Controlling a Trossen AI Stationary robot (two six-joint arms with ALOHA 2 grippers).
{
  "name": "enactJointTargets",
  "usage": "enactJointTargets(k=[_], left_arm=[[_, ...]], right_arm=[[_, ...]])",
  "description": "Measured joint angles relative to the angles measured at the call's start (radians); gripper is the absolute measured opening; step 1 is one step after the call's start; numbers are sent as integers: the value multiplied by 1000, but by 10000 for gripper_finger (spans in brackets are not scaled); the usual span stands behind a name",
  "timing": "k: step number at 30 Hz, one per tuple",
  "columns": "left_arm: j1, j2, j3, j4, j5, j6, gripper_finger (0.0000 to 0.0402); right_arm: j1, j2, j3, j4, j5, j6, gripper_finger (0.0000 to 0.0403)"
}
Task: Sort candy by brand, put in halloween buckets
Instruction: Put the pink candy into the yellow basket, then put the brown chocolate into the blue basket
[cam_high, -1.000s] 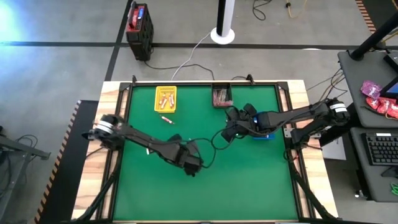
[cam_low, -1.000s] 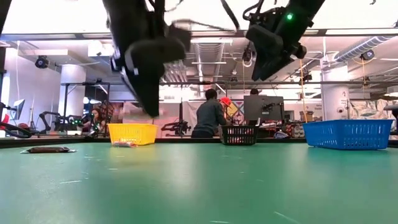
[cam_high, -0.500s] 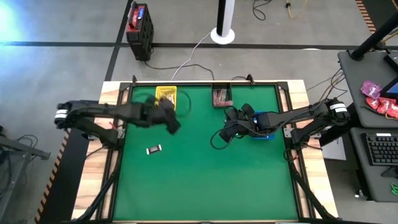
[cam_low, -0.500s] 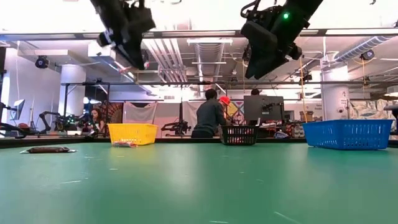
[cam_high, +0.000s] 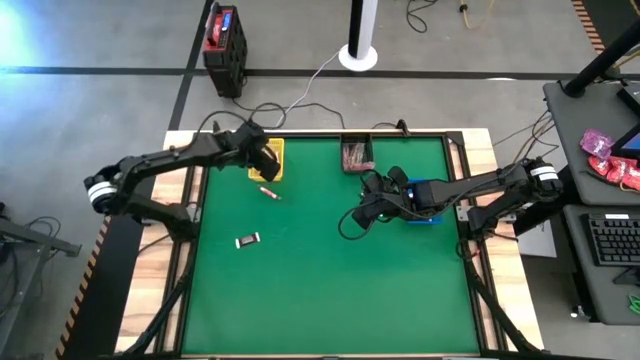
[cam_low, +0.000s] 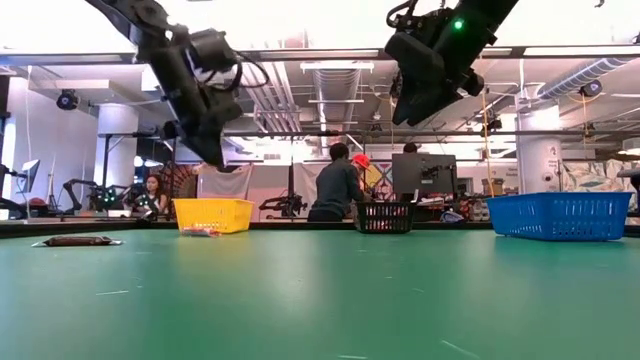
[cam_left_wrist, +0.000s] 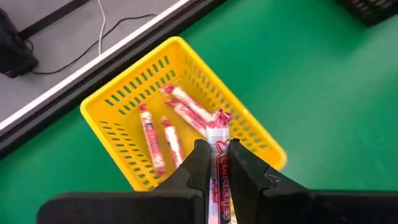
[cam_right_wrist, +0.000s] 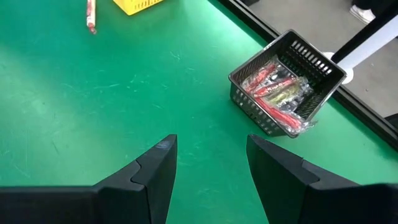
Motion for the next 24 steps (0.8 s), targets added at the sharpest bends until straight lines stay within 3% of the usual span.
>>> enactJointTargets(k=[7,13,20,24], left_arm=[[37,84,6,43,2,47,36],[38,114,7,65,-93,43,84],[24,100,7,52,-89,49,139],[-49,40,7,-5,-20,53,149]], right_arm=[[0,0,0,0,0,1,187],[0,0,0,0,-1,4,187],[0,0,0,0,-1,4,187],[0,0,0,-3,-1,3,187]])
